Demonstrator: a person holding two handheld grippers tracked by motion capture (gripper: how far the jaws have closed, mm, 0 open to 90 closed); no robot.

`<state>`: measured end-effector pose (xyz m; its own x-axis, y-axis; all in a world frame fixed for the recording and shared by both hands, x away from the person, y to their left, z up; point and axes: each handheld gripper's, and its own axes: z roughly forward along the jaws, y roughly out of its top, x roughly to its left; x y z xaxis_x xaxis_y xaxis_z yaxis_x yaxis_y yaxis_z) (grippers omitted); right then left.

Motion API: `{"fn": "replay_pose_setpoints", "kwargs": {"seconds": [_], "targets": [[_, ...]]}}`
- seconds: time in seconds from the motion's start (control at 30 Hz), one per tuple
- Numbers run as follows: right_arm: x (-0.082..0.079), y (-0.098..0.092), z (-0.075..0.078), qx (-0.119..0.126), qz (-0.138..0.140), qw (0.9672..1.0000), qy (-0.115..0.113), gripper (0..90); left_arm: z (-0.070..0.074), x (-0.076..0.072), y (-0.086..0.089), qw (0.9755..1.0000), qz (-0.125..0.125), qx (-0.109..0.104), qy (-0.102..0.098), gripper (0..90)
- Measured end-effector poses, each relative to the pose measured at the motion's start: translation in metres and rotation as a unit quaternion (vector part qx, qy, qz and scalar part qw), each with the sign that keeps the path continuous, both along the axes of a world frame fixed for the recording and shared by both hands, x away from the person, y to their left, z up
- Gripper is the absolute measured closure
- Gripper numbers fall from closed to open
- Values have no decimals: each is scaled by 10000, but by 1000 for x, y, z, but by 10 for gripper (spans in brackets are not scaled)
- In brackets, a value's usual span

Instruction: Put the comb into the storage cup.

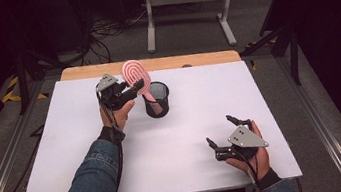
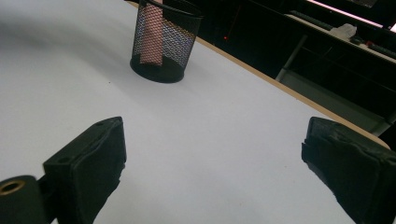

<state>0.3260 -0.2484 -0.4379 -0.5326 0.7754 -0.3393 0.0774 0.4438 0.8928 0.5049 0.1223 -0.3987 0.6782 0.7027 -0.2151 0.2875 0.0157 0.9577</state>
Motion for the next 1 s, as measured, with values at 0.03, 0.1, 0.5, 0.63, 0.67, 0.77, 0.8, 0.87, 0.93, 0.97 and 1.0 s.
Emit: {"fn": "replay_pose_setpoints", "kwargs": {"seconds": [0.03,0.1,0.5,0.63,0.67,0.77,0.8,0.87,0.93,0.97,1.0], "targets": [[0,0,0,-1,0,10000,1,67,0,0,1,10000,5,21,7,595],[0,0,0,3,-5,10000,-3,67,0,1,2,10000,25,48,10,583],[-1,1,1,19,-14,10000,-43,67,10,-6,11,9995,84,301,-56,510],[-1,1,1,26,-24,10000,-64,68,12,-8,13,9993,102,340,-87,481],[-2,1,1,38,-21,10000,-73,67,13,-8,14,9993,107,348,-109,480],[-1,1,1,27,-19,10000,-65,67,14,-10,15,9989,59,414,-209,474],[-1,1,1,28,-15,10000,-63,67,14,-10,15,9989,59,414,-209,464],[-1,1,1,23,-20,10000,-66,67,15,-11,15,9988,62,434,-216,460],[-2,1,1,18,-14,10000,-67,67,16,-12,15,9984,68,503,-254,439],[-2,1,1,16,-16,10000,-67,67,16,-13,16,9981,81,534,-282,435],[-2,1,1,19,-20,10000,-61,67,16,-13,16,9980,88,553,-286,434]]}}
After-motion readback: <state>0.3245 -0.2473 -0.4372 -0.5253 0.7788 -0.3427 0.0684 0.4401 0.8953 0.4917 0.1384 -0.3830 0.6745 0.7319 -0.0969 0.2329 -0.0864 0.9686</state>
